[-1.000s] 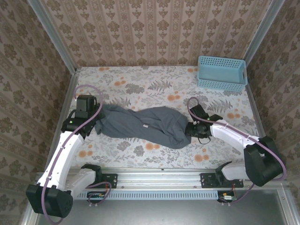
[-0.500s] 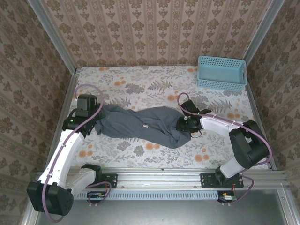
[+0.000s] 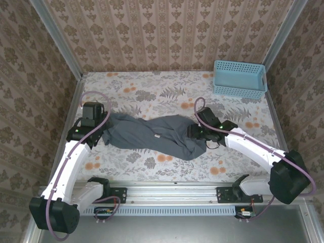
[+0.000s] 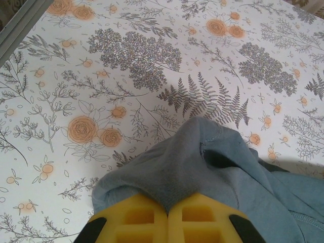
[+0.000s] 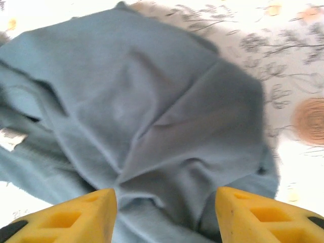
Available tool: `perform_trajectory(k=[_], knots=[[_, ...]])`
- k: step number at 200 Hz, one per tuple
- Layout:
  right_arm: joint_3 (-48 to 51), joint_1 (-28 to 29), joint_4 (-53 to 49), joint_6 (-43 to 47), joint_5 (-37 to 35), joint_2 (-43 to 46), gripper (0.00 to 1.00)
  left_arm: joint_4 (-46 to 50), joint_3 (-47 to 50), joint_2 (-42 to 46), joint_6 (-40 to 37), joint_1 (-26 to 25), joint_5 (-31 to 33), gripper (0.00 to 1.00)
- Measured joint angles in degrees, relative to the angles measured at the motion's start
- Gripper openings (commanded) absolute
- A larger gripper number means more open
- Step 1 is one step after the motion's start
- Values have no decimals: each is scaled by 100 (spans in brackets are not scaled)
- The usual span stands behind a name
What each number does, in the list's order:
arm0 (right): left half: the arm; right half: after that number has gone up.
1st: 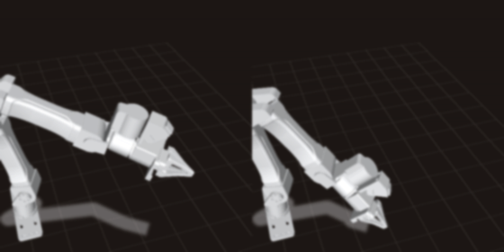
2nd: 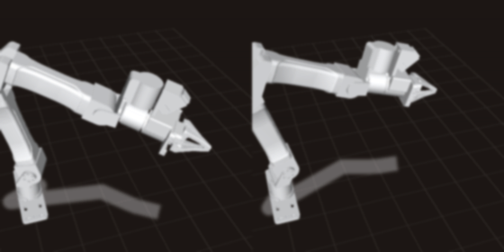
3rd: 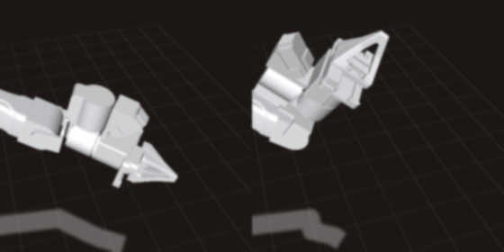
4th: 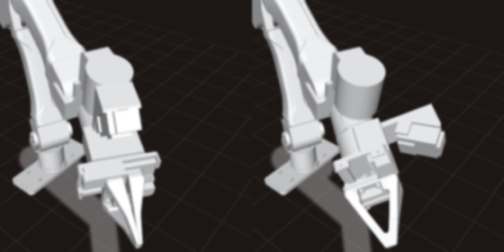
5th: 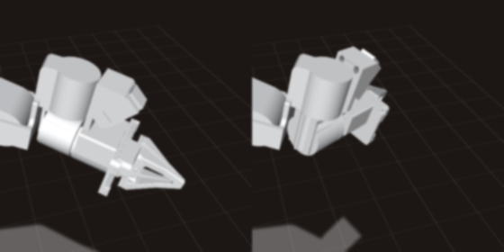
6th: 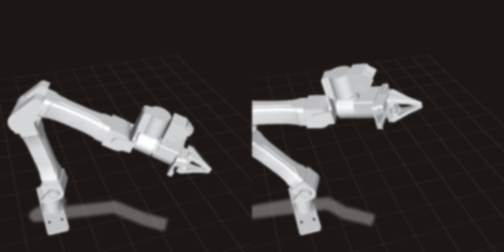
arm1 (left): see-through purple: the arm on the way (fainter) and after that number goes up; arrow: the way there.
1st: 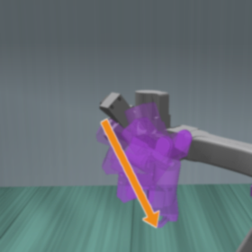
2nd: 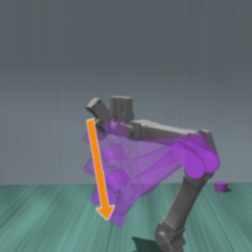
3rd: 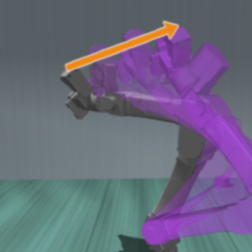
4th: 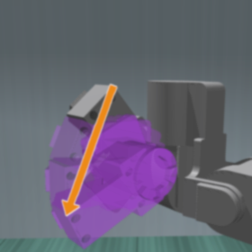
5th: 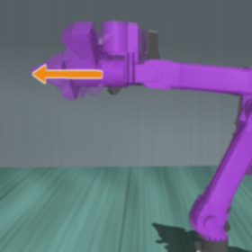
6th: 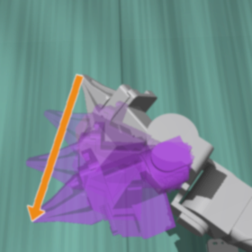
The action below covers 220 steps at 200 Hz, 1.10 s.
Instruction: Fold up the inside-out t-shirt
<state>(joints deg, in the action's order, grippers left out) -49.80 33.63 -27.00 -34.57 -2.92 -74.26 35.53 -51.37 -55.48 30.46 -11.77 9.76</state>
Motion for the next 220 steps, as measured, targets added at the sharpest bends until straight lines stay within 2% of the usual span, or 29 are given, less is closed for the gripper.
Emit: perform_trajectory(k=[27,56,71,84,103,119,146,183,220], knots=[[0,267,-17,-42,46,-225,56,-2,17,20,0,22,-15,0],[0,356,-35,-90,85,-669,41,0,22,20,0,31,-15,0],[-2,374,-68,-125,101,-831,29,0,20,26,0,31,-17,0],[-22,376,-166,-105,72,-850,15,4,15,52,0,37,-22,0],[-164,376,-385,9,-66,-831,0,35,-92,136,-2,61,-57,0],[-293,376,-592,72,-273,-605,0,109,-328,249,-4,61,-59,0],[-610,337,-970,249,-654,529,0,225,-844,590,-46,63,-59,0],[-1515,184,-1362,538,-1128,2131,0,262,-1613,1193,-160,61,-83,0],[-2546,166,-1786,907,-1307,3084,0,385,-2579,1786,-286,63,-72,0]])
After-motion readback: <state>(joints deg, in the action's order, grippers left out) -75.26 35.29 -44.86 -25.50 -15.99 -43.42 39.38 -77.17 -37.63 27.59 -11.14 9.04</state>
